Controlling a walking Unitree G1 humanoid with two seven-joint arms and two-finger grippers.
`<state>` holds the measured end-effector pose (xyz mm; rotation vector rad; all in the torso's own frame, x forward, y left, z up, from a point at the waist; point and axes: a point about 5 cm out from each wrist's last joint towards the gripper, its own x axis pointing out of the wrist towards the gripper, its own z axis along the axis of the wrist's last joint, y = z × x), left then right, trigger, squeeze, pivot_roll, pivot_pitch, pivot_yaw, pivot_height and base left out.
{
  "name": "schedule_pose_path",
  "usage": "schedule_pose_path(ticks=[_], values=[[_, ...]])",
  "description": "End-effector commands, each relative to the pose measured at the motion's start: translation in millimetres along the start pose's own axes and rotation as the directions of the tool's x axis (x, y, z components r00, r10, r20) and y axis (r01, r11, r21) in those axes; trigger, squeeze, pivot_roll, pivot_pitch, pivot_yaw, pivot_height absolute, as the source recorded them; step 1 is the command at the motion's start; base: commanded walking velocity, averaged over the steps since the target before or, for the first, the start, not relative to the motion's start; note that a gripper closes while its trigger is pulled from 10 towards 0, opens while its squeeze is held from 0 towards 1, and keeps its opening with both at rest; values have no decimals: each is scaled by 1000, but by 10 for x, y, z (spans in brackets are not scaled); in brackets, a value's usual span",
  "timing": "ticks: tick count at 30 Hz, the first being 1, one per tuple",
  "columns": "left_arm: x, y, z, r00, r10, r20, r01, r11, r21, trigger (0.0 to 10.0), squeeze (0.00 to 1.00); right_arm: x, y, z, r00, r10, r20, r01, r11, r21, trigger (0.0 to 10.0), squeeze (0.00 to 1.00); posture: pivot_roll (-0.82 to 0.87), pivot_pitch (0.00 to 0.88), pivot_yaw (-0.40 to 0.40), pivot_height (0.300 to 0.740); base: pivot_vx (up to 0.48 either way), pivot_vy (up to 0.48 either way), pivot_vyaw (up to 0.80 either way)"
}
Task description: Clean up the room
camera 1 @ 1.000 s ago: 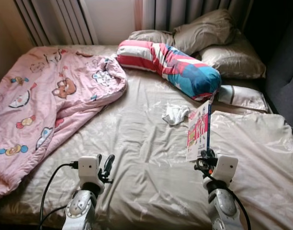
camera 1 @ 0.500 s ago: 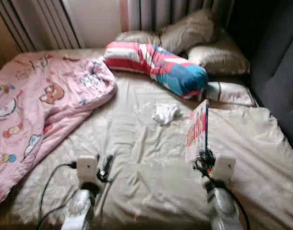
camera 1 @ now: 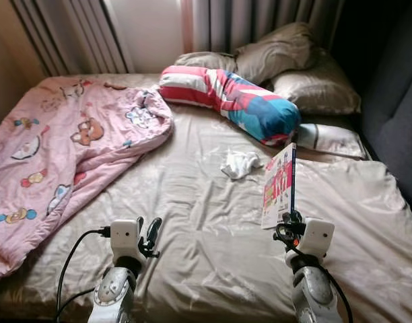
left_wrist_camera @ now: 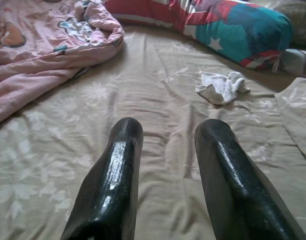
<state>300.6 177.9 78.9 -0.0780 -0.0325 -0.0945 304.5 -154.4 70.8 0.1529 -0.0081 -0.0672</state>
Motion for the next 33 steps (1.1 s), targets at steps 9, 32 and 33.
schedule_pose_path(ticks=[9,32,33], values=[[-46,33,-80,999,16,-29,-16,1000,-11,10000,0,29,27,31,1000,5,1,-5,1000,-19,10000,0,-45,201,19,725,0,0,0],[-43,33,-96,999,16,-37,-16,1000,-11,10000,0,7,43,35,1000,15,10,-15,999,-30,10000,0,-47,201,19,630,0,0,0],[-42,33,-96,999,16,-37,-16,1000,-11,10000,0,7,43,34,1000,15,10,-15,999,-30,10000,0,-47,201,19,630,0,0,0]])
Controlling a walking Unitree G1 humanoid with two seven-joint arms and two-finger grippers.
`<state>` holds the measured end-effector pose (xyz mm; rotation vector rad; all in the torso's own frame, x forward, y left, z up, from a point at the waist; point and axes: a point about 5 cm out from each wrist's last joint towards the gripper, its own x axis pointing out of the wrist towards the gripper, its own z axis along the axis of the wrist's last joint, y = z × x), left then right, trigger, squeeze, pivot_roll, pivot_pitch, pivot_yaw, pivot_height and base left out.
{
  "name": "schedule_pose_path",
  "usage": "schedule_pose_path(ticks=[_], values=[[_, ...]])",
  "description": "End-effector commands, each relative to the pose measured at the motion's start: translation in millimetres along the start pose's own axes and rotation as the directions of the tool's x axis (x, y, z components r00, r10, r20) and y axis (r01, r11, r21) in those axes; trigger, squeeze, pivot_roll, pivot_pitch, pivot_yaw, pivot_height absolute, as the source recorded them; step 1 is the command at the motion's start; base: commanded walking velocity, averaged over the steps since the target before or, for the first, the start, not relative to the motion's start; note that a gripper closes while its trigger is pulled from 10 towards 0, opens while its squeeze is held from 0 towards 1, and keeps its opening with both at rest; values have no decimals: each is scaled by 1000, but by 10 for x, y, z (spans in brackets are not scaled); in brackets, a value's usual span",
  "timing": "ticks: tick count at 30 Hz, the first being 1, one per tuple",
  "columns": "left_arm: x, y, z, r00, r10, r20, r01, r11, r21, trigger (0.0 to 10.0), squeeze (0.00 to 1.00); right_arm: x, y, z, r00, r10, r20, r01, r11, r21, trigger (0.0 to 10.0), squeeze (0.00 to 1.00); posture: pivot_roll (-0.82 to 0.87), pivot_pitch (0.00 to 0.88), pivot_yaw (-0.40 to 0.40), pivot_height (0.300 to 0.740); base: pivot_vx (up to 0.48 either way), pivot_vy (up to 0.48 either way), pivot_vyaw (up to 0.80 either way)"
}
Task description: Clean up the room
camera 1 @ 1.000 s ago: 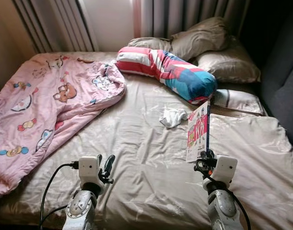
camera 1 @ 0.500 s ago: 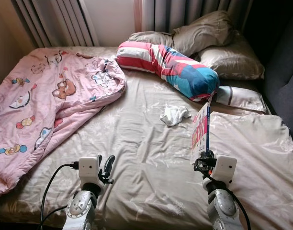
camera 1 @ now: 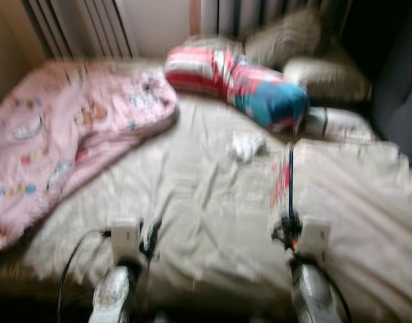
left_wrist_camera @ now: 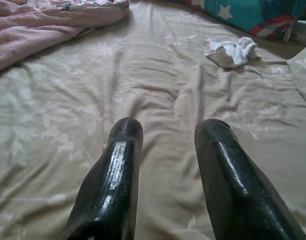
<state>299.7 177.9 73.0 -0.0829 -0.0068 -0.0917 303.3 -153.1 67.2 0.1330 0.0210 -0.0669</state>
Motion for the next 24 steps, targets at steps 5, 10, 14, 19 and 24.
schedule_pose_path(ticks=[5,10,14,19,24], values=[[-24,28,-41,1000,13,-12,-13,1000,-6,10000,0,22,36,67,999,19,34,-18,1000,-15,10000,0,-48,199,20,630,0,0,0],[-22,28,-42,1000,12,-12,-12,1000,-6,10000,0,48,39,86,999,13,38,-12,1000,-23,10000,0,-49,199,21,630,0,0,0],[-15,30,-40,1000,11,-12,-12,1000,-5,10000,0,94,23,111,999,2,41,1,997,-72,10000,0,-49,198,23,630,0,0,0],[-6,31,-37,1000,11,-11,-11,1000,-5,10000,0,141,6,156,998,-6,61,14,991,-135,10000,0,-48,195,24,630,0,0,0],[1,31,-35,1000,10,-10,-10,1000,-4,10000,0,205,-88,272,989,-87,120,112,970,-214,10000,0,-50,194,25,630,0,0,0]])
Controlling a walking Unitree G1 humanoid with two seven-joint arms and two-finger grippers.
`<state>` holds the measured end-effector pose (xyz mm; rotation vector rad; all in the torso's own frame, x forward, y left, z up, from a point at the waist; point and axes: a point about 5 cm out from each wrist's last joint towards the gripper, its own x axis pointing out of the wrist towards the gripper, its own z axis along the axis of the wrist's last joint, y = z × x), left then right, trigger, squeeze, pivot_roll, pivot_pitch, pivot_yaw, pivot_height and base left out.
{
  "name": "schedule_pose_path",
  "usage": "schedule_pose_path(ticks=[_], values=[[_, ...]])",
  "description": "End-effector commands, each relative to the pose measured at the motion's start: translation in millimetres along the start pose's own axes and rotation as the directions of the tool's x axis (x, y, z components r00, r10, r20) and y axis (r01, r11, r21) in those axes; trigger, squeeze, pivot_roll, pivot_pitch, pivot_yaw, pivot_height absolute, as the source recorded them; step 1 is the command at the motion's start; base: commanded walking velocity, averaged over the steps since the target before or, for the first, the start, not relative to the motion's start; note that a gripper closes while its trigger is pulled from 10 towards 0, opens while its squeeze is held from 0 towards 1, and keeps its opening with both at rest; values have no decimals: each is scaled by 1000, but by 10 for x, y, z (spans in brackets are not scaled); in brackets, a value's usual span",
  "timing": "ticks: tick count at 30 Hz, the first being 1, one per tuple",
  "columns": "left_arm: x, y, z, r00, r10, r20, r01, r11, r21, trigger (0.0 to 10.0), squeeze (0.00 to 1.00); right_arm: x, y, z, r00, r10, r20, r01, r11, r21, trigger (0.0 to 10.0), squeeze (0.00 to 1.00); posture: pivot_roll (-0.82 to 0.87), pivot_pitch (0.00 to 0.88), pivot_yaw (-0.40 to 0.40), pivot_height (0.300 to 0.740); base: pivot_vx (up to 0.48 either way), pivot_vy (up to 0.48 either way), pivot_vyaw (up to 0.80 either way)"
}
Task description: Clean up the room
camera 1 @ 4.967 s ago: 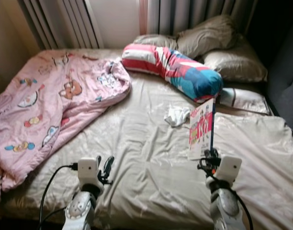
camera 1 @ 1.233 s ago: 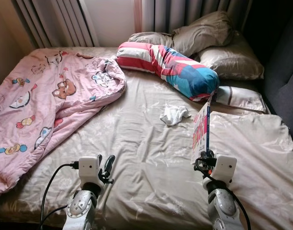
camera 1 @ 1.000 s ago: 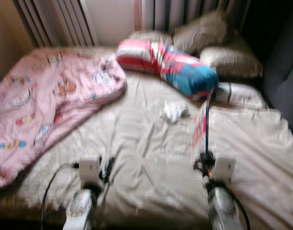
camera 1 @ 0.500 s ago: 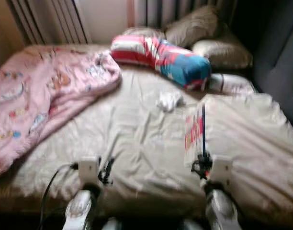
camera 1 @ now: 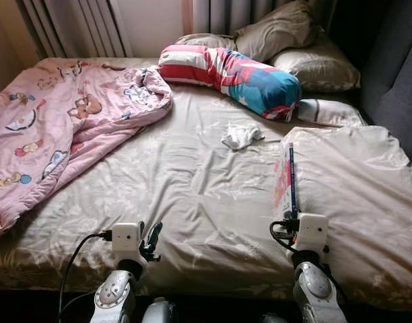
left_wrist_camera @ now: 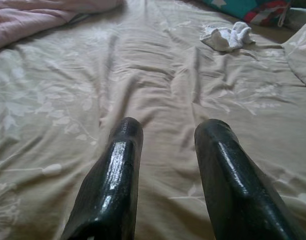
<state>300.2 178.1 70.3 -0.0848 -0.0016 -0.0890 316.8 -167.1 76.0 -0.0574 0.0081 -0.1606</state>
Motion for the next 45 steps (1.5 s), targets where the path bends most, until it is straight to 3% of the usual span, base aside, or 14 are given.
schedule_pose_path(ticks=[1,4,14,27,30,37,45], values=[[-2,26,-9,1000,7,-5,-7,1000,-2,10000,0,77,-8,169,996,-20,85,25,998,-50,10000,0,-50,194,25,630,0,0,0],[0,23,-8,1000,5,-5,-5,1000,-2,10000,0,100,-19,124,999,-18,51,24,992,-127,10000,0,-50,194,24,630,0,0,0],[-16,35,-14,1000,8,-9,-8,1000,-4,10000,0,122,-28,-50,998,-34,-54,20,970,-243,10000,0,-42,196,22,630,0,0,0],[-27,30,-29,1000,6,-15,-6,1000,-8,10000,0,99,-48,-189,991,-62,-118,26,960,-278,10000,0,-40,198,21,630,0,0,0],[-31,29,-33,1000,5,-17,-5,1000,-7,10000,0,88,-41,-222,989,-56,-139,17,964,-267,10000,0,-38,201,22,630,0,0,0],[-54,44,-37,1000,7,-20,-7,1000,-1,10000,0,38,-12,-383,968,-37,-247,1,989,-146,10000,0,-25,212,25,630,0,0,0],[-73,54,-44,1000,9,-25,-9,1000,3,10000,0,26,19,-425,961,-14,-277,-4,998,-66,10000,0,-20,220,27,630,0,0,0]])
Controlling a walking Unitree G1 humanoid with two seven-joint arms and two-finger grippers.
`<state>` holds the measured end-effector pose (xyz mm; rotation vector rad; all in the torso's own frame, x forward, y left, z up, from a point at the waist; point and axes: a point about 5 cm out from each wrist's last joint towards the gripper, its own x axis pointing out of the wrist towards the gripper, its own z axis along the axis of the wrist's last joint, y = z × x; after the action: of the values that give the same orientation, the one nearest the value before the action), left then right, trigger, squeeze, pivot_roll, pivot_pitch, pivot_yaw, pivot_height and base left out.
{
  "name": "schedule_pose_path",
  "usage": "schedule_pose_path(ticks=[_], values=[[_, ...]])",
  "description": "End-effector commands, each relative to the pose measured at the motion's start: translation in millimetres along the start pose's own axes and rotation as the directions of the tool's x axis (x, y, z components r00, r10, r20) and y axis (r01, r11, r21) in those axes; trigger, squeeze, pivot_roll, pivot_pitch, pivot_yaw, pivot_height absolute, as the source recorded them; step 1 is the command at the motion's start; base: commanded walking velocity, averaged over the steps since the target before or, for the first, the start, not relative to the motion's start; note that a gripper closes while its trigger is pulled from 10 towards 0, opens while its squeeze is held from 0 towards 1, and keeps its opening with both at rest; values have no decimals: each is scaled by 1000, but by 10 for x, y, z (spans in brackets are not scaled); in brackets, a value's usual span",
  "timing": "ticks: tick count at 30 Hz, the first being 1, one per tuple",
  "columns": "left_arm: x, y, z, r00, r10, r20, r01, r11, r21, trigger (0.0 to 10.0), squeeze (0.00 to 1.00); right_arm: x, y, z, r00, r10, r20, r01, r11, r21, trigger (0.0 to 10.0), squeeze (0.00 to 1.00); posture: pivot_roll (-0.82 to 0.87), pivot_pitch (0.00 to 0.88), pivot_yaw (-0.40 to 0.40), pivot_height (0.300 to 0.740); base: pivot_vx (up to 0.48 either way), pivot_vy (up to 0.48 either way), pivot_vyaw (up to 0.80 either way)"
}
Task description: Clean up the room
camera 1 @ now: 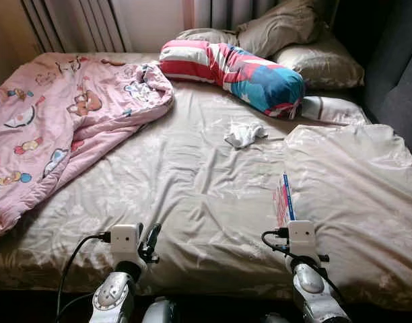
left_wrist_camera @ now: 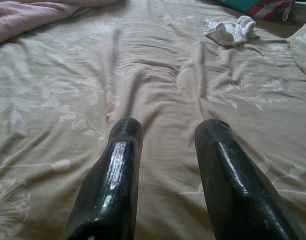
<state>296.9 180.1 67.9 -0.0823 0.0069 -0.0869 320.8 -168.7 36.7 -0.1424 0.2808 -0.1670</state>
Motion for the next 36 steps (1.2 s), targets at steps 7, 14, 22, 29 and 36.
schedule_pose_path(ticks=[7,14,22,29,36], values=[[-51,48,-24,1000,11,-18,-11,1000,4,10000,0,9,63,52,999,34,32,-38,989,140,10000,0,-12,226,27,630,0,0,0],[-68,57,-33,1000,17,-22,-17,1000,7,10000,0,21,163,170,991,89,97,-100,988,119,10000,0,-10,229,25,630,0,0,0],[-83,52,-39,999,20,-27,-19,1000,6,10000,0,25,221,169,988,128,91,-137,985,100,10000,0,-7,232,22,630,0,0,0],[-91,43,-50,999,20,-31,-20,1000,6,10000,0,39,209,154,991,120,67,-127,985,113,10000,0,-6,234,20,630,0,0,0],[-93,41,-47,999,22,-32,-22,1000,9,10000,0,64,177,195,992,98,74,-108,983,151,10000,0,-6,234,21,630,0,0,0]])
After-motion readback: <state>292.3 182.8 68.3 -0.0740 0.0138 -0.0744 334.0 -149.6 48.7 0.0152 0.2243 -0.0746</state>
